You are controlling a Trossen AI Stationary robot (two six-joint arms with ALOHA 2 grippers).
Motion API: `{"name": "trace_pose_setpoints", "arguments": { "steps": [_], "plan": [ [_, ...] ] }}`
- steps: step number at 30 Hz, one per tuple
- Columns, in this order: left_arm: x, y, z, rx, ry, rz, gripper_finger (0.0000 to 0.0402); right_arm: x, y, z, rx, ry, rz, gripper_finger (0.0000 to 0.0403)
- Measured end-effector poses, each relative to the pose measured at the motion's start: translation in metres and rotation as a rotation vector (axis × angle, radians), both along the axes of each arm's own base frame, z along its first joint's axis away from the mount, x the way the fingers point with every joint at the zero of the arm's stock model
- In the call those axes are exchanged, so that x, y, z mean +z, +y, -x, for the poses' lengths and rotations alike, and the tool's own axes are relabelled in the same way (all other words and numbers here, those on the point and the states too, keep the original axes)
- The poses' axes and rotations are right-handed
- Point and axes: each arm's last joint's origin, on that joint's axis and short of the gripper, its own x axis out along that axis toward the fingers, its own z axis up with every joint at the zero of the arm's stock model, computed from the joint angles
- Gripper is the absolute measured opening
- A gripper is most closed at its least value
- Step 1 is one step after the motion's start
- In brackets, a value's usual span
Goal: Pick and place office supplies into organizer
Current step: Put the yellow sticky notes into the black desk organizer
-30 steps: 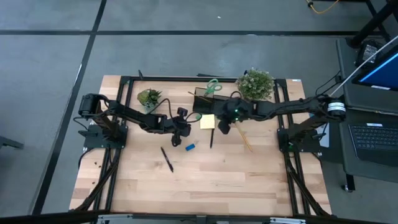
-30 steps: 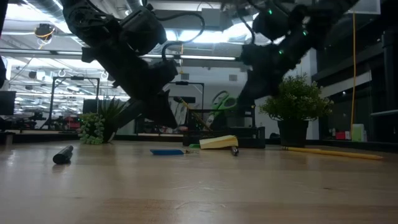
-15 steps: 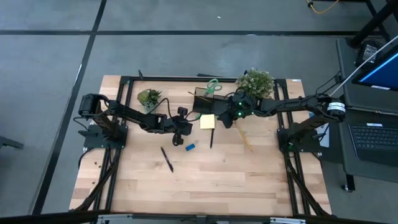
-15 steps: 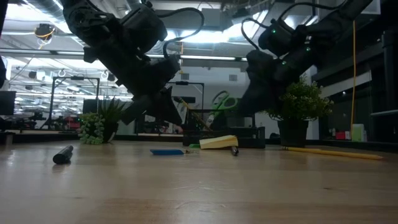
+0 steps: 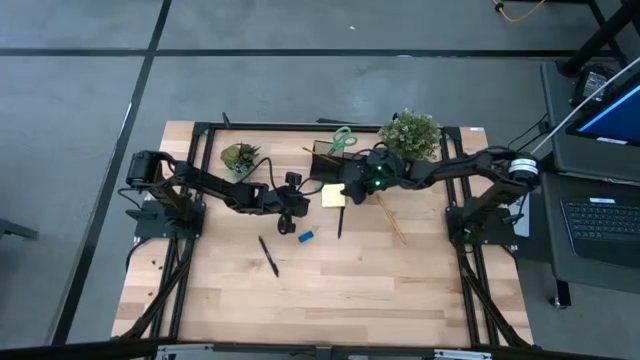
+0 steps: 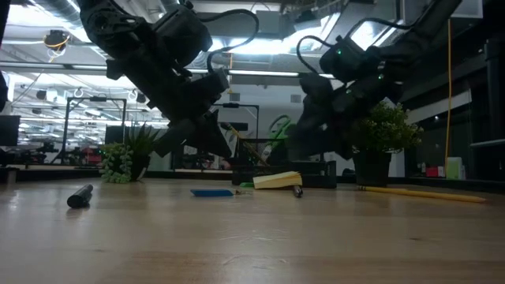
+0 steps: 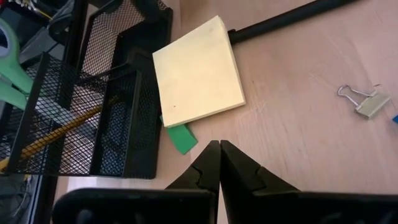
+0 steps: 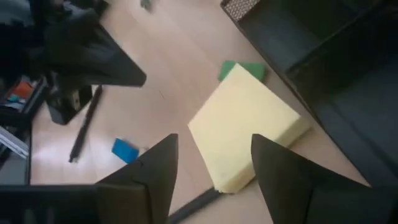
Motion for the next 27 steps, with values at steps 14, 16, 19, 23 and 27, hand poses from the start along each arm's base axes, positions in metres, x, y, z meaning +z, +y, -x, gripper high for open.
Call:
{"name": "trace_pose_setpoints", "arguments": {
  "steps": [14,16,19,23,27],
  "plan": [
    [0.000,0.000,0.000,-0.013,-0.001,0.010,0.0003,-0.029,-0.002,-0.005,-0.059,0.085,-0.069,0.0202],
    [0.000,0.000,0.000,-0.013,-0.001,0.010,0.0002,-0.032,-0.003,-0.006,-0.059,0.083,-0.068,0.0202],
    [0.000,0.000,0.000,-0.013,-0.001,0.010,0.0003,-0.031,-0.003,-0.007,-0.057,0.062,-0.063,0.0202],
    [0.000,0.000,0.000,-0.013,-0.001,0.010,0.0002,-0.031,-0.002,-0.007,-0.054,0.063,-0.068,0.0202],
    [0.000,0.000,0.000,-0.013,-0.001,0.010,0.0003,-0.031,0.000,-0.009,-0.069,0.070,-0.044,0.0202]
  ]
}}
